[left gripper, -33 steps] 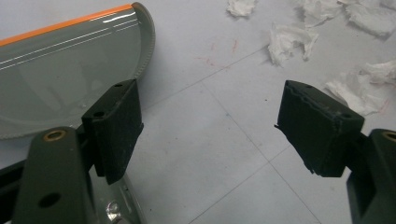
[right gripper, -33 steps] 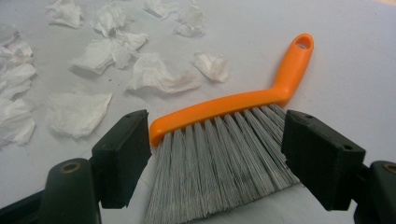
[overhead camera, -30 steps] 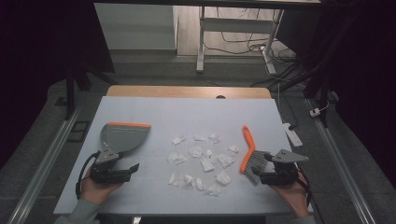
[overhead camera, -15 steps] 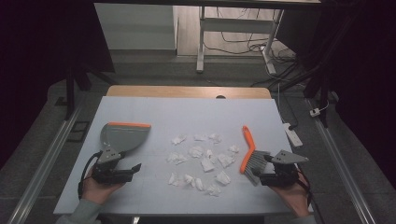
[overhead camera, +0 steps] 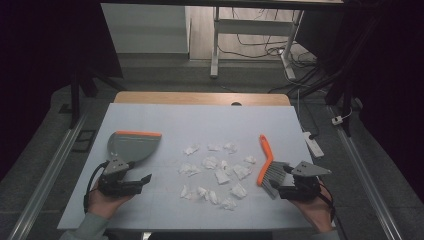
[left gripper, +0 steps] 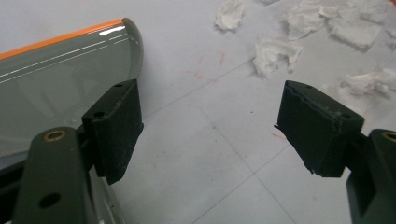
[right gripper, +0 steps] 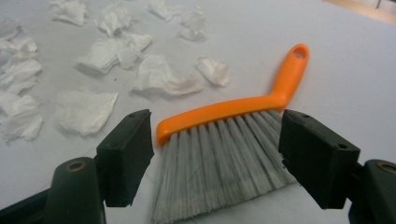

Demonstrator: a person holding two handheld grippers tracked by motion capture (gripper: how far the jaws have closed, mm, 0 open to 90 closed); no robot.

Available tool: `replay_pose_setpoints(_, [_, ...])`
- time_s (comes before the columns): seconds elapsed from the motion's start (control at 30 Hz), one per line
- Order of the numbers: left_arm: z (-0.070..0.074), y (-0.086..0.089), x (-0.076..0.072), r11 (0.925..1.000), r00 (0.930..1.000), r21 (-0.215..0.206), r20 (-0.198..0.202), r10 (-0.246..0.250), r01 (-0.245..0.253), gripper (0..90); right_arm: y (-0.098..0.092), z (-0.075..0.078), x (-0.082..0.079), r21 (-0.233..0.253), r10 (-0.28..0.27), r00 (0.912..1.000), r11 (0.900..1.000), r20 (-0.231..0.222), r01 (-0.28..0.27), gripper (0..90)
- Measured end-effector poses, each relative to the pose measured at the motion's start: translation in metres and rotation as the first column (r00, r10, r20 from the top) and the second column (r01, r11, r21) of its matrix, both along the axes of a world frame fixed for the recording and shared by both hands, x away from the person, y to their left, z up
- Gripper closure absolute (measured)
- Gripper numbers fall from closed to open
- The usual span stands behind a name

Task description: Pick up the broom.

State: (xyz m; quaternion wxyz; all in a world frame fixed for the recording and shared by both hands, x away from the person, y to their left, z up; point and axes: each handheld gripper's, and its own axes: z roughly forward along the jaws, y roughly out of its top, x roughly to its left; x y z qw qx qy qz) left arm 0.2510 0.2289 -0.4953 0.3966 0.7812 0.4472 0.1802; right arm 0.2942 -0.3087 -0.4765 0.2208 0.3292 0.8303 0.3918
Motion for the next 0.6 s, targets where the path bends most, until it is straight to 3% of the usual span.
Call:
replay_pose_setpoints(0.07, [0.001, -0.003, 0.0, 1.0, 1.0, 0.003, -0.002, -0.008, 0.008, 22.8, -0.003, 0.004, 0.0, 0.025, -0.014, 0.9999, 1.0, 0.001, 0.014, 25.8])
replay_pose_setpoints(0.4, [0.001, -0.007, 0.002, 0.9996, 0.9998, 0.019, 0.005, -0.021, 0.021, 23.3, 0.004, 0.008, 0.006, 0.022, -0.028, 0.9996, 0.999, -0.001, 0.028, 26.8])
replay_pose_setpoints(0.6, [-0.001, -0.006, 0.001, 0.9996, 0.9998, 0.021, -0.003, -0.019, 0.019, 23.5, 0.01, 0.015, 0.015, 0.016, -0.071, 0.9965, 0.997, -0.044, 0.072, 28.3])
